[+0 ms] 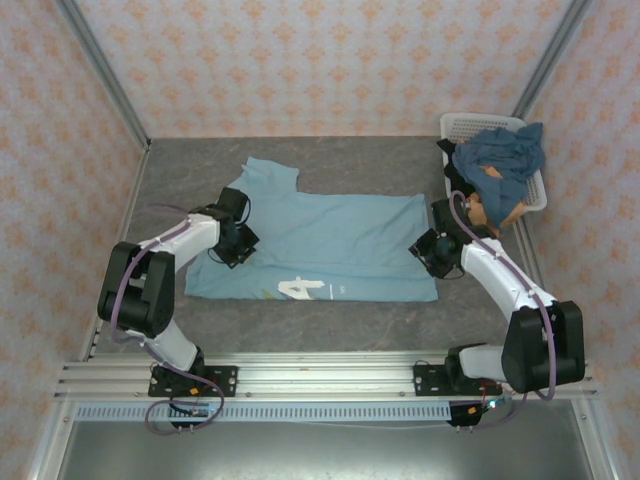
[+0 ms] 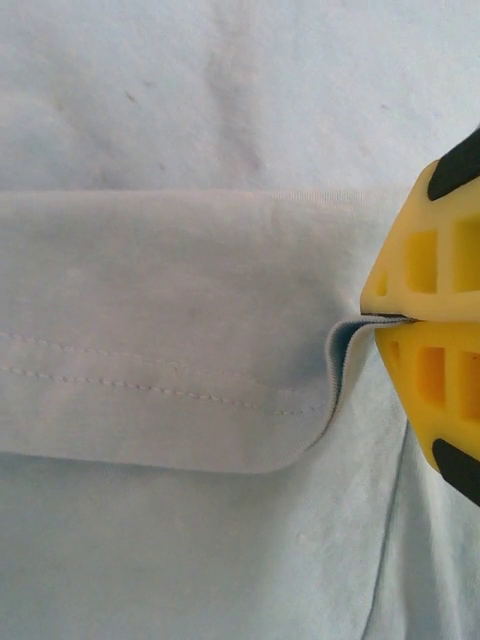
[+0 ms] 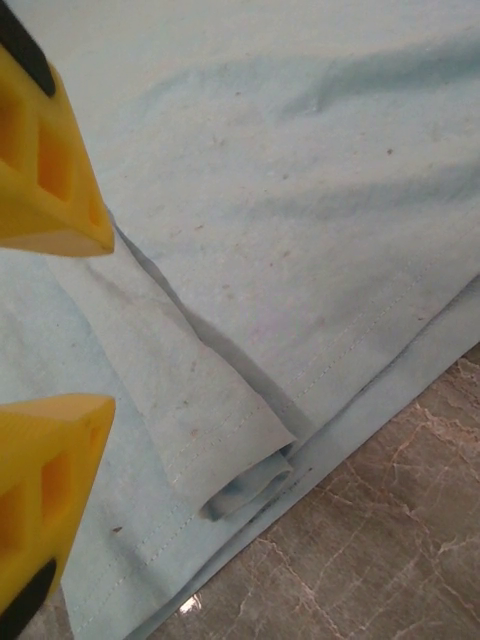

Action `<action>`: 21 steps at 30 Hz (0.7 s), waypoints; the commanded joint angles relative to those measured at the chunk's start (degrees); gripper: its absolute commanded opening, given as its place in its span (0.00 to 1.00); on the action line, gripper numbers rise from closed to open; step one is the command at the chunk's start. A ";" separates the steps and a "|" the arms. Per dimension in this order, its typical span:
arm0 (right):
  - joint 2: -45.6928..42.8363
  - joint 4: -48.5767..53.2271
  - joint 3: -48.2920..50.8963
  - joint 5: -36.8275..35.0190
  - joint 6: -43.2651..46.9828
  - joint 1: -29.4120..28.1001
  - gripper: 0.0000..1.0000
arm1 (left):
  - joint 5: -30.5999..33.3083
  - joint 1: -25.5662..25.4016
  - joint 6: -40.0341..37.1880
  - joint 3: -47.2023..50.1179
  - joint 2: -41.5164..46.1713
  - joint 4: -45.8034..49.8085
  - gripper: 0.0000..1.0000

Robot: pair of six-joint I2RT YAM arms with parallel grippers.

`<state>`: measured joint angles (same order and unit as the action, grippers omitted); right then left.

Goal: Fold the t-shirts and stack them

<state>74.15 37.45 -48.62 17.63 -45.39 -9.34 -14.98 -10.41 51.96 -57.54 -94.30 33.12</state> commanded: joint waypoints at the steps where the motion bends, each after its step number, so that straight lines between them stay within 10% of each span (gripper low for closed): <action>1: 0.23 1.68 -0.50 -3.14 -0.41 -0.21 0.36 | 1.40 -0.37 -2.12 -2.73 -0.18 1.31 0.00; 21: 5.56 5.90 -3.76 -7.56 -5.71 0.30 0.40 | 4.14 -6.87 -17.18 -27.97 -18.03 15.30 0.00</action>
<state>79.40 40.69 -51.99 11.99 -48.60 -9.32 -13.52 -16.58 38.85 -83.07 -111.04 43.77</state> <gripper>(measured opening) 0.397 0.058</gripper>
